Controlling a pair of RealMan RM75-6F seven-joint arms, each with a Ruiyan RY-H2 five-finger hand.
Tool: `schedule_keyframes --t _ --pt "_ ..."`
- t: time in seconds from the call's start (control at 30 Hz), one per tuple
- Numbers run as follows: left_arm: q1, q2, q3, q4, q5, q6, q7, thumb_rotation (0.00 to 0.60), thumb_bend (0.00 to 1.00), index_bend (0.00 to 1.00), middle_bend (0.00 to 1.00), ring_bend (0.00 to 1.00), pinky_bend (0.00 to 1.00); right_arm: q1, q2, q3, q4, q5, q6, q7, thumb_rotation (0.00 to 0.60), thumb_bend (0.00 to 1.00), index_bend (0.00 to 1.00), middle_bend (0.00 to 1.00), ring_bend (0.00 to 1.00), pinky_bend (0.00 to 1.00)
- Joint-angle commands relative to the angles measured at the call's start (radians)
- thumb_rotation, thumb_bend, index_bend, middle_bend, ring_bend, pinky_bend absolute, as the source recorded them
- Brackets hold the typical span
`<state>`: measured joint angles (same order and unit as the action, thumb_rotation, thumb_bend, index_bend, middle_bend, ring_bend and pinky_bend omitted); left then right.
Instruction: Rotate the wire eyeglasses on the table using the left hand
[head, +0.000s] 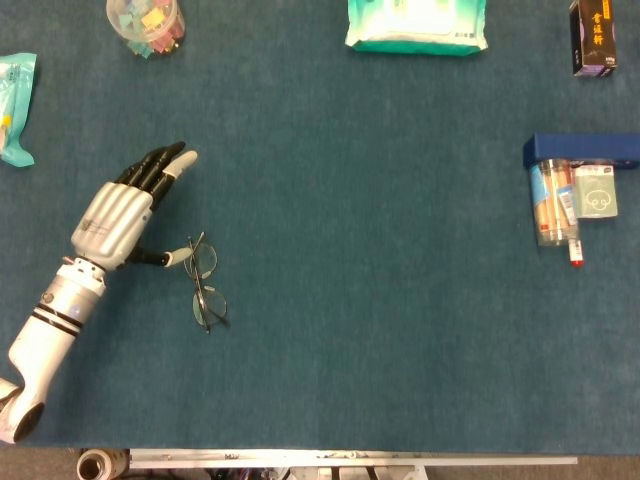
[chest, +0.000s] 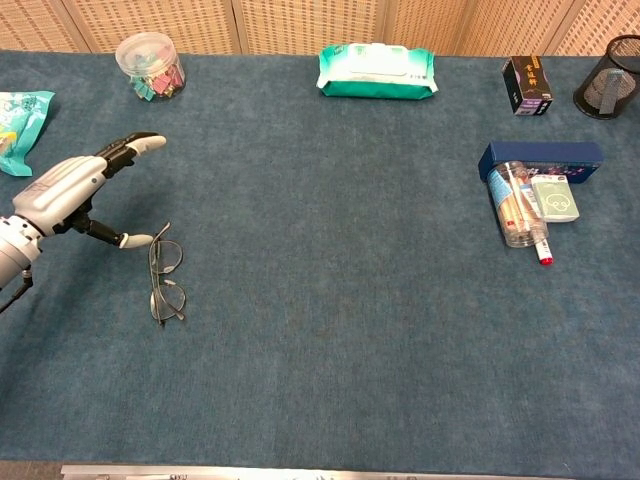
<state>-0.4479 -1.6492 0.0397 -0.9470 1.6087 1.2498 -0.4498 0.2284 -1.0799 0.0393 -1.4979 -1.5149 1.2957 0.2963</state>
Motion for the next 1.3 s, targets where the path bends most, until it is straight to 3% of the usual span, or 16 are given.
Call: schedule_keyframes --t 0.03,0.9,1.3 --pt "-0.001 -0.010 0.000 0.014 0.001 0.001 0.009 0.600 0.07 0.02 0.00 0.00 0.15 0.000 0.001 0.000 0.000 0.000 0.000 0.001 0.600 0.00 0.00 0.08 0.00 0.21" --pt "-0.007 -0.056 0.004 0.085 0.007 0.006 0.043 0.600 0.07 0.02 0.00 0.00 0.15 -0.003 -0.003 -0.001 0.013 0.001 -0.001 0.015 0.600 0.00 0.00 0.08 0.00 0.21" --pt "0.009 -0.013 -0.007 0.031 0.001 0.053 0.085 0.600 0.07 0.02 0.00 0.00 0.15 0.001 -0.007 0.000 0.020 -0.006 -0.002 0.028 0.600 0.00 0.00 0.08 0.00 0.21"
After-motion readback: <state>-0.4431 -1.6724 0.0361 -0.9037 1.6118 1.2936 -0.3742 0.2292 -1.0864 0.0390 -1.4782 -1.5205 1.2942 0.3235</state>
